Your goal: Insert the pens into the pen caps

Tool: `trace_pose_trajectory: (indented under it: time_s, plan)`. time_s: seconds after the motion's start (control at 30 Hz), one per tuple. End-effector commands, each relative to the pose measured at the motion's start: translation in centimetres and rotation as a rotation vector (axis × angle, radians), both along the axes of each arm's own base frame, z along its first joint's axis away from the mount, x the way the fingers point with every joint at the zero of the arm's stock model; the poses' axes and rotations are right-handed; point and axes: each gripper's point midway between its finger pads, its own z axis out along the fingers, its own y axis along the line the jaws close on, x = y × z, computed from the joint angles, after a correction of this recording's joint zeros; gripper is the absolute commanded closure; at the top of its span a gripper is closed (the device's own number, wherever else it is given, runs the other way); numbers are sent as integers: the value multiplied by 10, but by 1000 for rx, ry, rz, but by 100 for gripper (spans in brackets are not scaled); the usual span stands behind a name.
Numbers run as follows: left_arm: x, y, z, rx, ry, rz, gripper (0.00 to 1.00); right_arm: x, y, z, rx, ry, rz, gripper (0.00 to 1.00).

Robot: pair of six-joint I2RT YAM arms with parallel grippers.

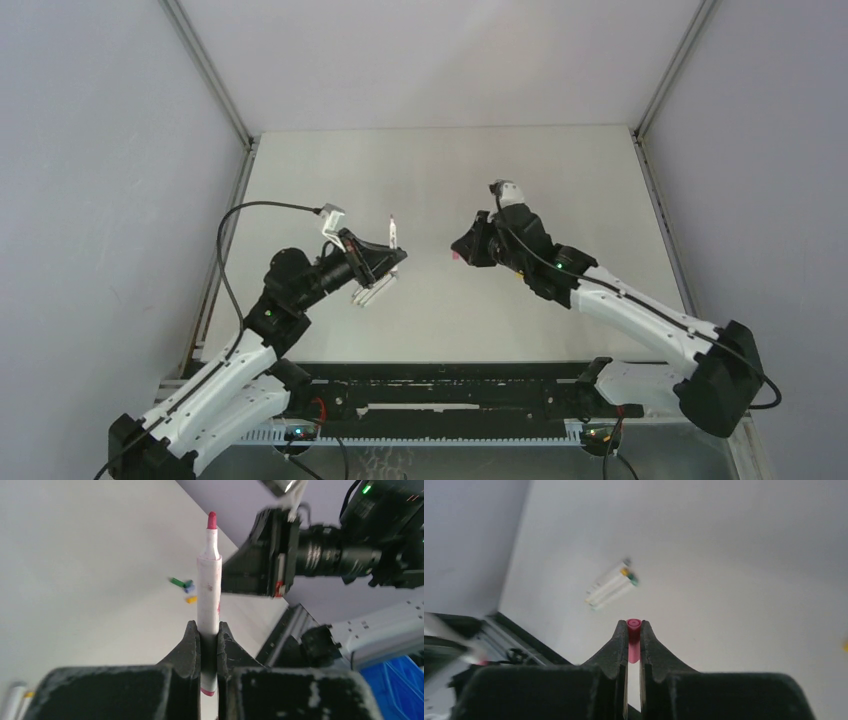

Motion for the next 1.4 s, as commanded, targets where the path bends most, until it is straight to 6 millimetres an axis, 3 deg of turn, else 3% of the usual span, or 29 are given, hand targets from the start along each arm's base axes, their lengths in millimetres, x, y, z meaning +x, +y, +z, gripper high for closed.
trace_pose_trajectory:
  time_s: [0.0, 0.17, 0.37, 0.77, 1.37]
  plan:
    - [-26, -32, 17, -65, -42, -173, 100, 6, 16, 96, 274, -244, 17, 100]
    - [-48, -54, 22, -90, -19, -272, 100, -2, 15, 143, 435, -382, 7, 100]
    - [-56, -62, 23, -127, 31, -296, 100, -12, 25, 166, 530, -451, 70, 100]
    - [-56, -63, 21, -82, 36, -302, 100, -27, 42, 182, 630, -491, 156, 100]
    - [-58, -65, 27, -74, 25, -316, 100, -24, 52, 175, 601, -473, 184, 100]
